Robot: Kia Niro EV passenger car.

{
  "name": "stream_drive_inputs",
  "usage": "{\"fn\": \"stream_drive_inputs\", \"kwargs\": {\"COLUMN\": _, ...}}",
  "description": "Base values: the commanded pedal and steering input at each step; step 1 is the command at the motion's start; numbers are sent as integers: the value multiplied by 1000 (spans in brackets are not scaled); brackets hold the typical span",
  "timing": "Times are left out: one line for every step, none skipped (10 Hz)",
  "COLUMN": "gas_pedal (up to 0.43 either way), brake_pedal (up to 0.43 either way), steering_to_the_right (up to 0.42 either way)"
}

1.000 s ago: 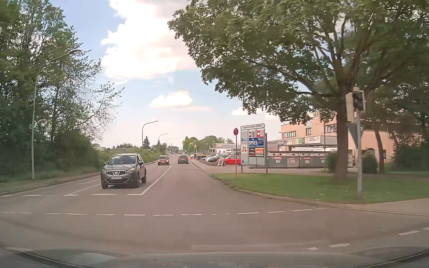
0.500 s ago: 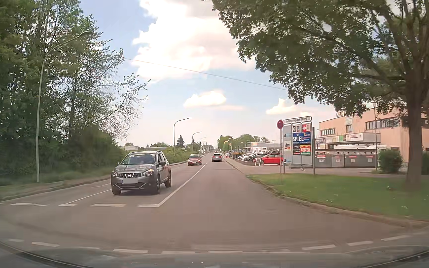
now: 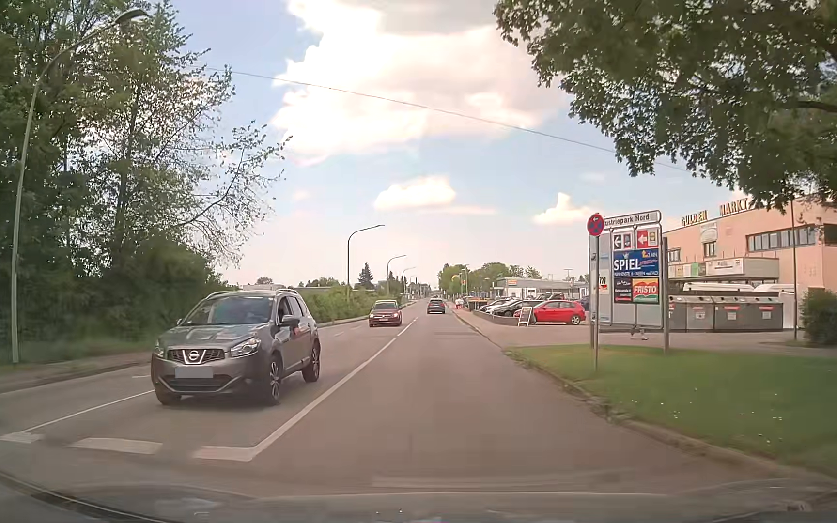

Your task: Follow the waypoints while adhering to traffic rules and regulations

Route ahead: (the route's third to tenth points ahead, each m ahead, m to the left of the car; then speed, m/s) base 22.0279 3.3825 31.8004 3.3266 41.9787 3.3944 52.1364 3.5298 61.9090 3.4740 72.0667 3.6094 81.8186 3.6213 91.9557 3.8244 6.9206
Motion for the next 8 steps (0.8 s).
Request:
{"fn": "stream_drive_inputs", "kwargs": {"gas_pedal": 169, "brake_pedal": 18, "steering_to_the_right": -10}}
{"fn": "stream_drive_inputs", "kwargs": {"gas_pedal": 177, "brake_pedal": 18, "steering_to_the_right": -7}}
{"fn": "stream_drive_inputs", "kwargs": {"gas_pedal": 197, "brake_pedal": 18, "steering_to_the_right": -6}}
{"fn": "stream_drive_inputs", "kwargs": {"gas_pedal": 220, "brake_pedal": 18, "steering_to_the_right": -6}}
{"fn": "stream_drive_inputs", "kwargs": {"gas_pedal": 240, "brake_pedal": 18, "steering_to_the_right": -10}}
{"fn": "stream_drive_inputs", "kwargs": {"gas_pedal": 248, "brake_pedal": 18, "steering_to_the_right": -13}}
{"fn": "stream_drive_inputs", "kwargs": {"gas_pedal": 248, "brake_pedal": 18, "steering_to_the_right": -13}}
{"fn": "stream_drive_inputs", "kwargs": {"gas_pedal": 248, "brake_pedal": 18, "steering_to_the_right": -10}}
